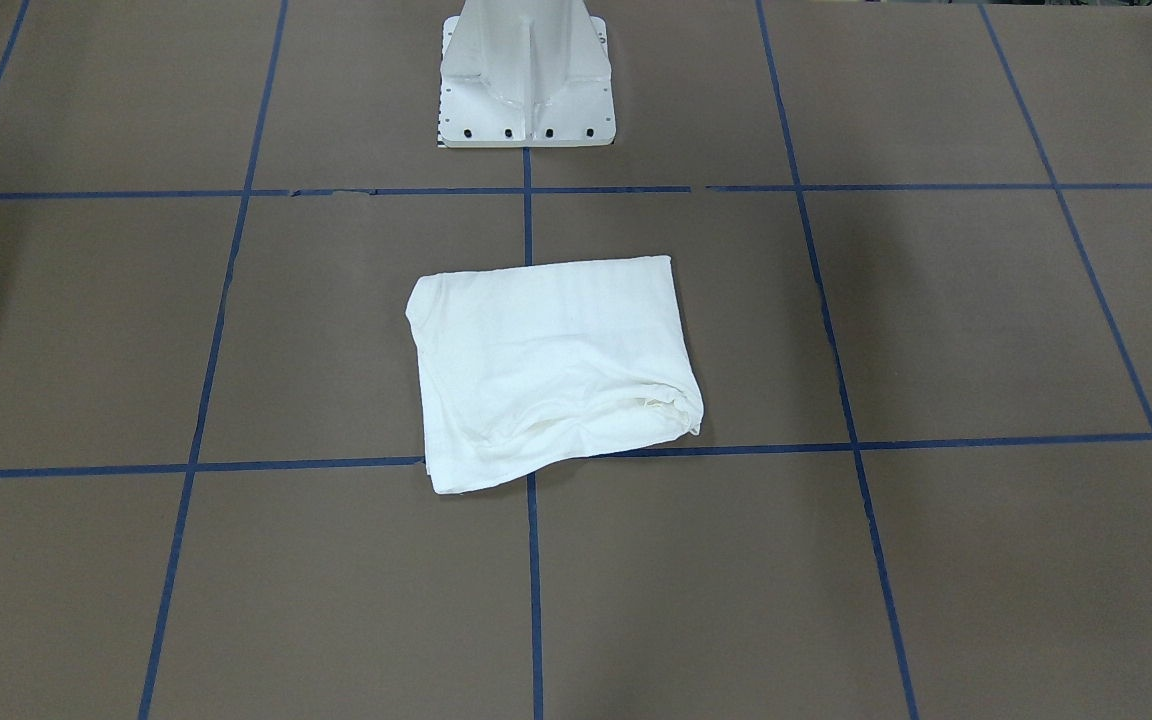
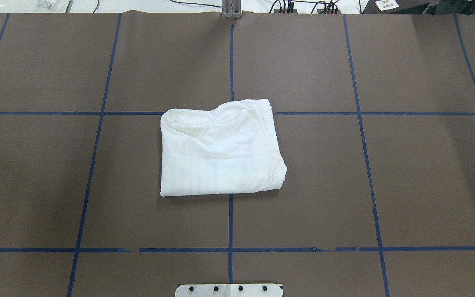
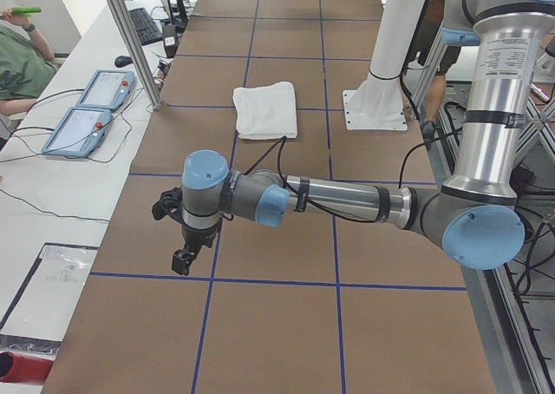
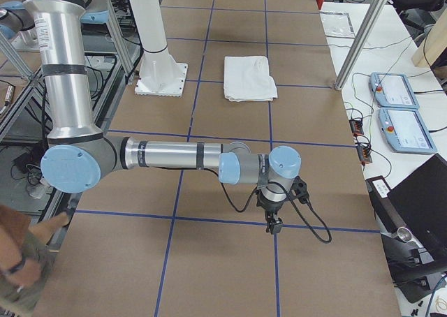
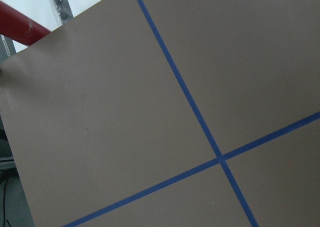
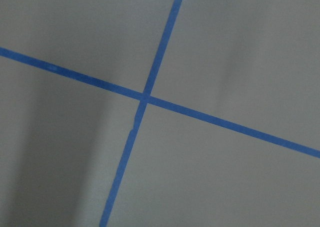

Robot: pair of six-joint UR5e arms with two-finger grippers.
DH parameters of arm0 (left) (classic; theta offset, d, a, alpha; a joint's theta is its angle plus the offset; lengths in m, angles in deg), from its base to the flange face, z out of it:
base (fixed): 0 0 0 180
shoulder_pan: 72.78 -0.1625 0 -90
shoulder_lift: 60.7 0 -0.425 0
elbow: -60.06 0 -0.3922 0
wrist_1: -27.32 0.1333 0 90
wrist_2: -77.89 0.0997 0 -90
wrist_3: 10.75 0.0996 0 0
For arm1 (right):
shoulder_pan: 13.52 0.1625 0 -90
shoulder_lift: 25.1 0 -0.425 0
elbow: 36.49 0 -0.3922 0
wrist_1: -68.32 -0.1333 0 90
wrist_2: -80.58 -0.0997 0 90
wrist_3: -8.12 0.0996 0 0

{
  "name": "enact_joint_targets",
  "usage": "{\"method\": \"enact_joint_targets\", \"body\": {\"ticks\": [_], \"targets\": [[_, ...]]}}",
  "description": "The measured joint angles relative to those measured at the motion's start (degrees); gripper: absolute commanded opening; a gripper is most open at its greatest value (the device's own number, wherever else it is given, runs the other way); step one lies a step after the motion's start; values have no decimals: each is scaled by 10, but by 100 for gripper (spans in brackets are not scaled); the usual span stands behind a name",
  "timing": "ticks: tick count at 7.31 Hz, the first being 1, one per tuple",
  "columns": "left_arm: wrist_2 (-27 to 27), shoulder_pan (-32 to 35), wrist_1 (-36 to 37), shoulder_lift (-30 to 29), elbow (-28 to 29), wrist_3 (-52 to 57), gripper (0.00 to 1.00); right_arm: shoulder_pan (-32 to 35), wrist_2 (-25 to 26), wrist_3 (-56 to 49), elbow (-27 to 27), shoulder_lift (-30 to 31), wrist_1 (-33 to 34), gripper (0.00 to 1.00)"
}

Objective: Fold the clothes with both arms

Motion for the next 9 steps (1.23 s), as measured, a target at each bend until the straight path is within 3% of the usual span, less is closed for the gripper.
{"method": "enact_joint_targets", "body": {"ticks": [5, 9], "targets": [[-10, 2, 31, 27, 13, -32, 100, 34, -64, 23, -4, 76, -17, 100], [-33, 0, 38, 25, 9, -91, 100, 38, -69, 159, -122, 105, -13, 100]]}}
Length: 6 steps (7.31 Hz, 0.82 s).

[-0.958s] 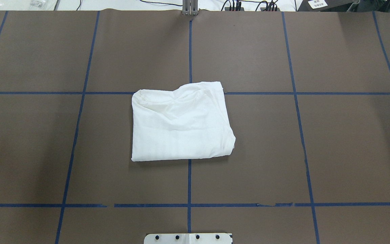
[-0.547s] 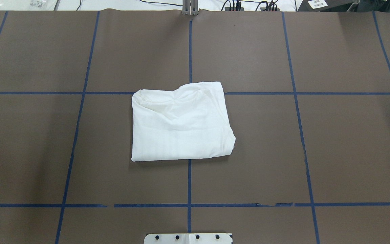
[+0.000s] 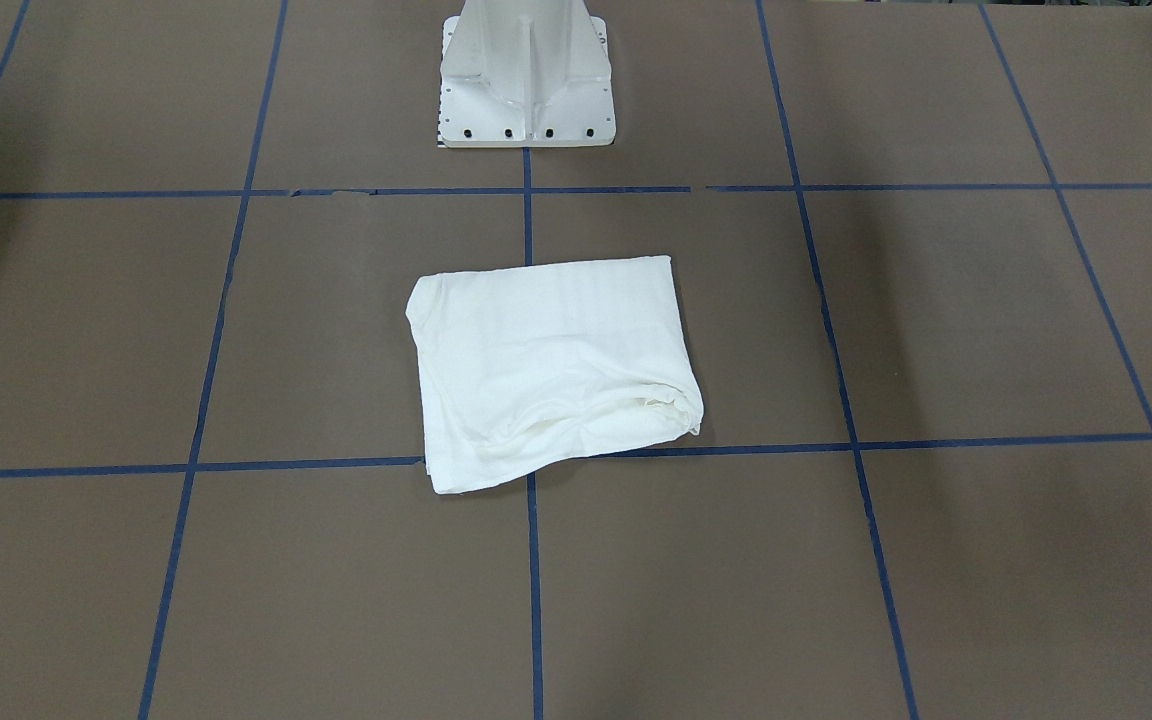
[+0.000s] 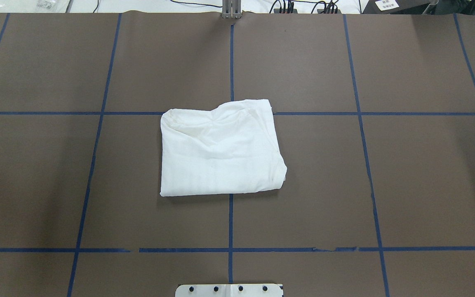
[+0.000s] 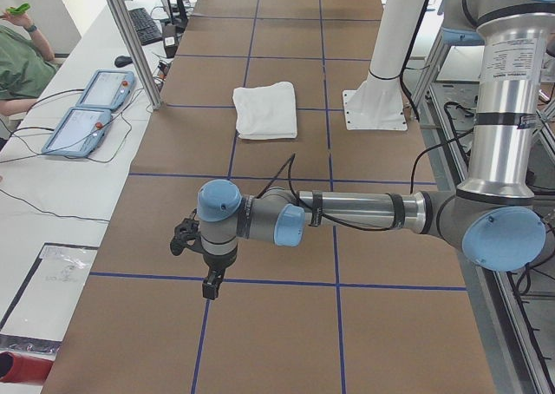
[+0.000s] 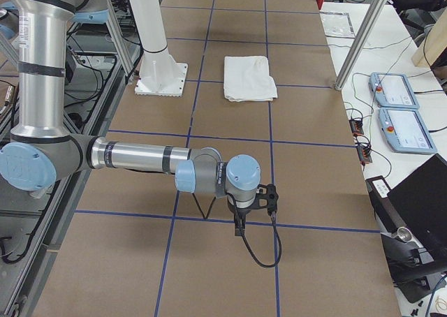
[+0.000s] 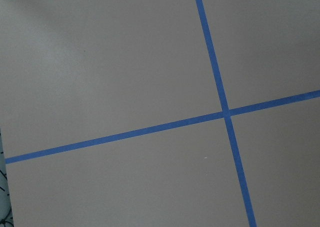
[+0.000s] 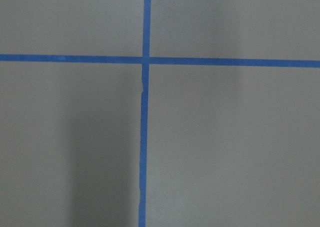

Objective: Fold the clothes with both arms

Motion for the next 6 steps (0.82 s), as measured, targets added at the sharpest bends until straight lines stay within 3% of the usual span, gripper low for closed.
{"method": "enact_joint_targets", "body": {"ticks": [3, 6], "targets": [[-1, -1, 1, -2, 0, -1, 100, -38, -3, 63, -52, 3, -3, 100], [-1, -1, 2, -3, -1, -1, 100, -73, 0, 97, -58, 4, -6, 100]]}}
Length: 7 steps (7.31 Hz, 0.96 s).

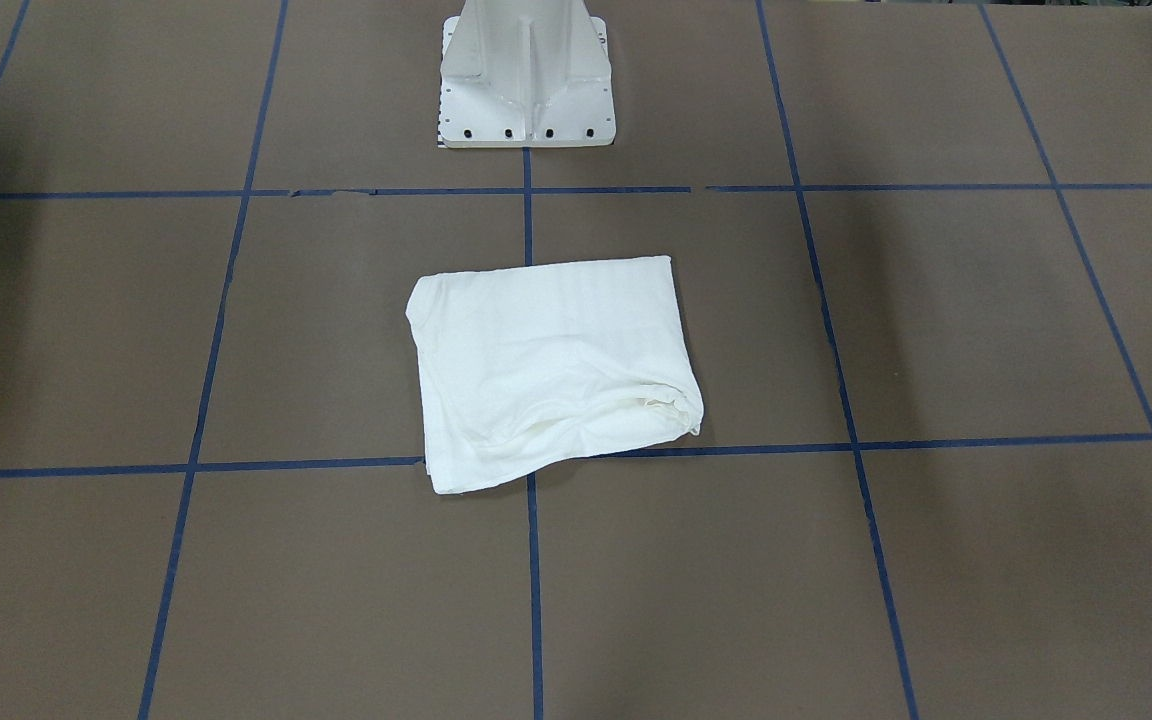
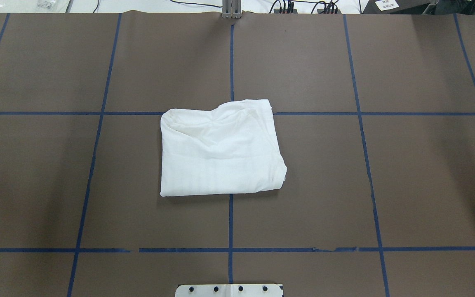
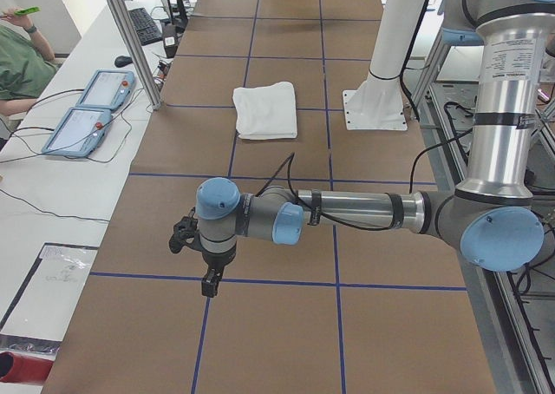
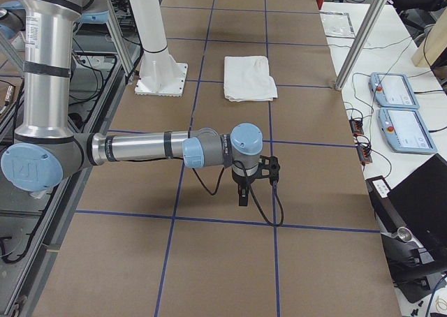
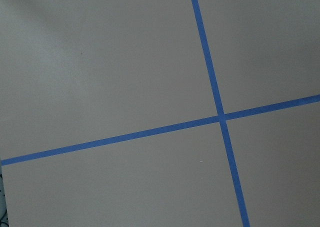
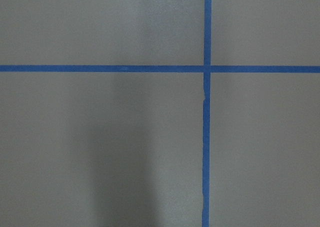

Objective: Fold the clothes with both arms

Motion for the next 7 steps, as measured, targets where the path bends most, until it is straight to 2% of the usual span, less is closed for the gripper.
{"method": "enact_joint_targets", "body": {"ticks": [7], "targets": [[-1, 0, 1, 1, 0, -15, 100, 8, 10, -6, 4, 36, -2, 100]]}}
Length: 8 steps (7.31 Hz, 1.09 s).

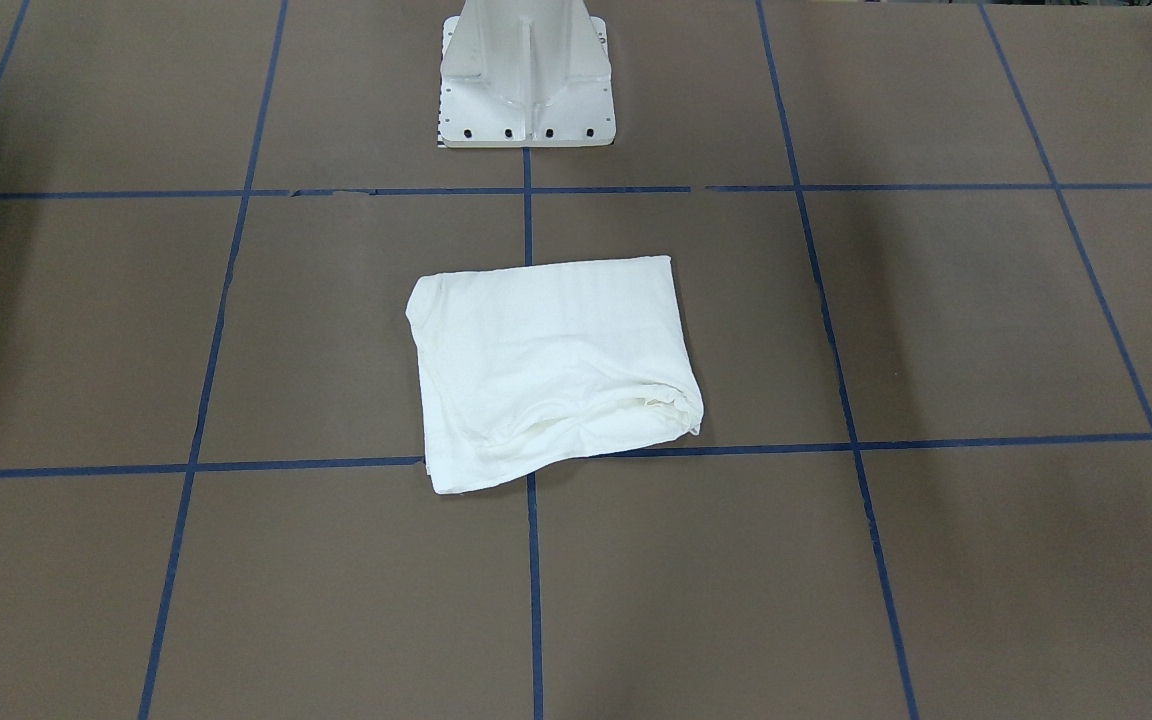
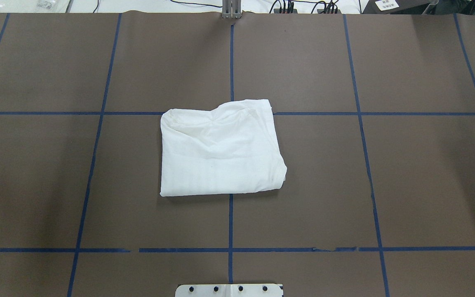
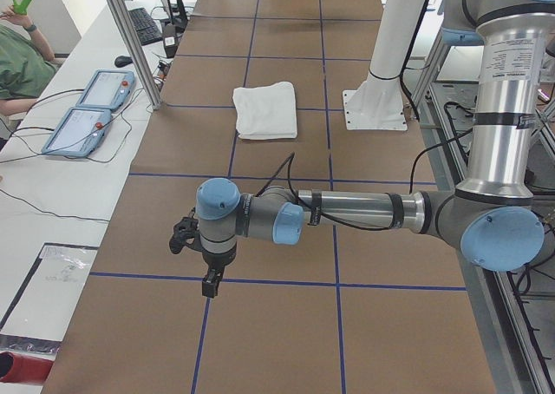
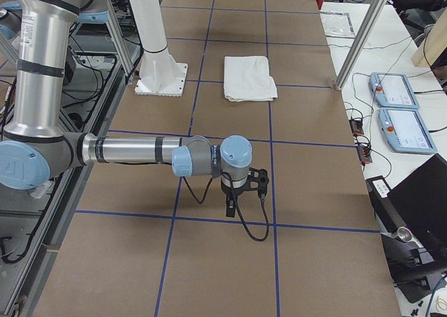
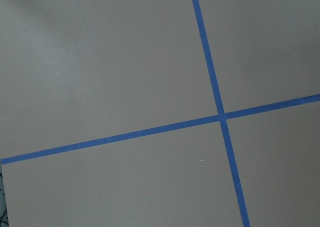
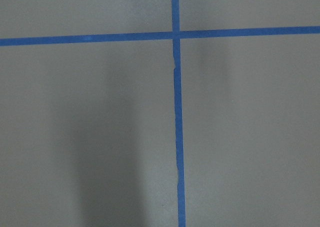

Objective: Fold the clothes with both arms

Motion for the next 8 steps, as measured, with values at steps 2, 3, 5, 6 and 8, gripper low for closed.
{"method": "enact_joint_targets", "body": {"ticks": [2, 3, 5, 6, 8], "targets": [[-10, 0, -1, 0, 0, -37, 100, 0, 1, 1, -1, 0, 0, 100], [-14, 0, -2, -1, 0, -45, 100, 0, 1, 1, -1, 0, 0, 100], [-16, 0, -2, -1, 0, -49, 100, 0, 1, 2, -1, -2, 1, 100], [-16, 0, -3, -1, 0, -50, 100, 0, 2, 2, -1, -3, 1, 100], [-16, 0, -3, -2, 0, -50, 100, -1, 2, 6, 0, -7, 1, 100]]}}
